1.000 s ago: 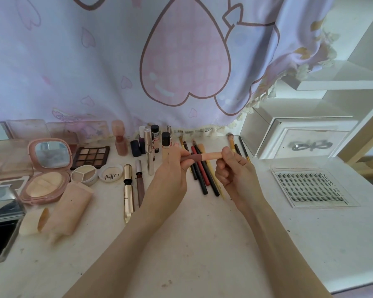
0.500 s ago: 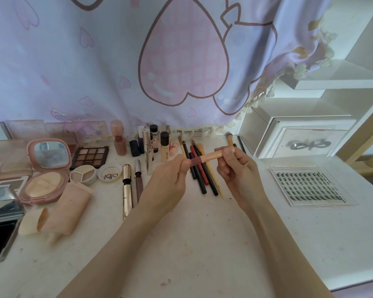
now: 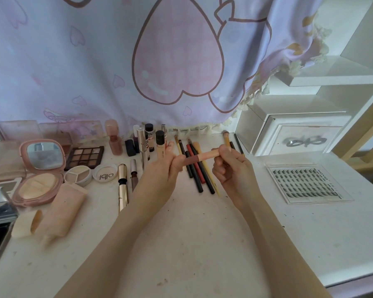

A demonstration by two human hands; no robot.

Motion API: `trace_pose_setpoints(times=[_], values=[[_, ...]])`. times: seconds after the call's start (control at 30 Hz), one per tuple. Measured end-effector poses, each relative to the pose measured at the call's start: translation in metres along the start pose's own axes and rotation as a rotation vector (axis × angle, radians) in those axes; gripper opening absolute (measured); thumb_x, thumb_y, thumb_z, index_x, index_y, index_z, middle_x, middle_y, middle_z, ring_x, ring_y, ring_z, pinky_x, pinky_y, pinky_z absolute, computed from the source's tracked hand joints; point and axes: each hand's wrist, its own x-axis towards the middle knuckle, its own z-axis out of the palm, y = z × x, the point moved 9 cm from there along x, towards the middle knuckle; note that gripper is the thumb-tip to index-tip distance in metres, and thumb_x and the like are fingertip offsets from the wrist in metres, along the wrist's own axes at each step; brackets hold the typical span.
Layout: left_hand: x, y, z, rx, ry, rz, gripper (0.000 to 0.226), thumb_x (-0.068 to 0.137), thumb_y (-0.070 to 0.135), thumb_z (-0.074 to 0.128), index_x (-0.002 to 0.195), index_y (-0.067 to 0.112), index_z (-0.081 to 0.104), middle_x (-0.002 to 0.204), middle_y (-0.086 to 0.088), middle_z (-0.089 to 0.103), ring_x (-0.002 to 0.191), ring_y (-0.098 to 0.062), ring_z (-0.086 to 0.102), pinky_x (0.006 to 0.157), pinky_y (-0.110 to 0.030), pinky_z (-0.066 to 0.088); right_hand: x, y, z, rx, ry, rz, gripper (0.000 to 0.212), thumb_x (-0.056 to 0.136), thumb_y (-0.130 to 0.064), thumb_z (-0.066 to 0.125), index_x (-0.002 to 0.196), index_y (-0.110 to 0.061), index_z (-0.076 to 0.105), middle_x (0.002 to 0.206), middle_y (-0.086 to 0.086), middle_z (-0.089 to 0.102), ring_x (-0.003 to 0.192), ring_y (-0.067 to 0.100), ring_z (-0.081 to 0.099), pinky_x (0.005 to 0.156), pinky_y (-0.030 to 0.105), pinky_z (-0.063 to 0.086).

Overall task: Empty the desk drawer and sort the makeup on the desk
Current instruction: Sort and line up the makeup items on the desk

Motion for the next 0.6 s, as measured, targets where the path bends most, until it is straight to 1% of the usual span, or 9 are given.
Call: trace_pose_setpoints(times=[0.07,0.1,0.17,0.23,0.33,0.43,0.5,0.57,0.6], values=[[-0.001,0.000,0.007,0.098,-0.076,0.007,0.033,0.096,0.035,0.028,0.068,0.027,0.042,0.058,0.009,0.040,0.047,-0.007,0.040,0.050,-0.016,0.031,0.000,0.000,-0.001,0.001,0.004,-0.003,0.020,0.094,-0.013,0.051,0.079,-0.003,0.061,0.056,0.001,0.044,0.048,0.010,0.032,0.044,0.020,0.025],[-0.001,0.000,0.009,0.085,-0.093,-0.005,0.029,0.095,0.037,0.031,0.070,0.028,0.043,0.057,0.009,0.041,0.048,-0.007,0.040,0.050,-0.015,0.033,0.001,0.000,-0.002,0.003,0.012,-0.002,0.020,0.094,-0.013,0.051,0.081,-0.003,0.062,0.056,0.001,0.044,0.048,0.010,0.033,0.044,0.020,0.025],[-0.002,-0.003,0.010,-0.042,-0.086,-0.043,0.009,0.092,0.034,0.047,0.088,0.025,0.045,0.059,0.008,0.043,0.048,-0.005,0.038,0.051,-0.014,0.038,0.001,0.000,-0.003,0.009,0.024,0.002,0.019,0.094,-0.013,0.051,0.082,-0.003,0.062,0.057,0.001,0.045,0.049,0.011,0.033,0.044,0.020,0.024],[-0.002,-0.002,0.010,-0.106,-0.052,0.000,0.017,0.090,0.025,0.056,0.098,0.024,0.041,0.064,0.001,0.047,0.052,-0.007,0.041,0.055,-0.018,0.038,0.001,0.001,-0.003,0.015,0.030,0.012,0.020,0.094,-0.013,0.051,0.081,-0.004,0.062,0.058,0.002,0.046,0.049,0.011,0.034,0.044,0.020,0.025],[-0.002,0.001,0.002,-0.078,0.021,0.068,0.013,0.093,0.035,0.041,0.090,0.023,0.043,0.064,0.002,0.050,0.052,-0.008,0.044,0.050,-0.022,0.037,-0.001,0.003,-0.002,0.030,0.033,0.038,0.022,0.095,-0.013,0.050,0.080,-0.005,0.064,0.058,0.002,0.047,0.048,0.011,0.035,0.043,0.019,0.027],[-0.001,-0.001,-0.003,-0.009,0.069,0.035,0.042,0.085,0.056,0.018,0.073,0.027,0.046,0.053,0.009,0.040,0.044,-0.007,0.037,0.045,-0.018,0.031,-0.002,0.004,0.000,0.041,0.023,0.042,0.023,0.095,-0.012,0.050,0.079,-0.005,0.065,0.057,0.002,0.048,0.048,0.011,0.035,0.043,0.020,0.027],[-0.001,-0.004,-0.004,-0.044,0.067,0.007,0.034,0.083,0.057,0.028,0.083,0.029,0.047,0.056,0.008,0.041,0.047,-0.005,0.037,0.047,-0.019,0.034,-0.001,0.004,0.000,0.039,0.028,0.047,0.023,0.095,-0.012,0.050,0.079,-0.006,0.066,0.057,0.003,0.047,0.048,0.011,0.035,0.043,0.020,0.027],[-0.001,-0.003,-0.003,-0.101,0.044,0.022,0.017,0.087,0.042,0.050,0.099,0.033,0.042,0.063,0.006,0.046,0.051,-0.007,0.040,0.049,-0.020,0.036,0.000,0.005,-0.001,0.047,0.039,0.059,0.023,0.095,-0.013,0.050,0.078,-0.006,0.066,0.058,0.003,0.047,0.049,0.011,0.035,0.043,0.019,0.027],[-0.002,0.000,-0.002,-0.102,0.037,0.056,0.019,0.088,0.033,0.055,0.099,0.035,0.039,0.067,0.005,0.049,0.053,-0.008,0.042,0.050,-0.021,0.037,0.000,0.006,-0.002,0.057,0.042,0.068,0.023,0.094,-0.013,0.051,0.078,-0.006,0.066,0.058,0.003,0.047,0.049,0.011,0.035,0.042,0.019,0.027]])
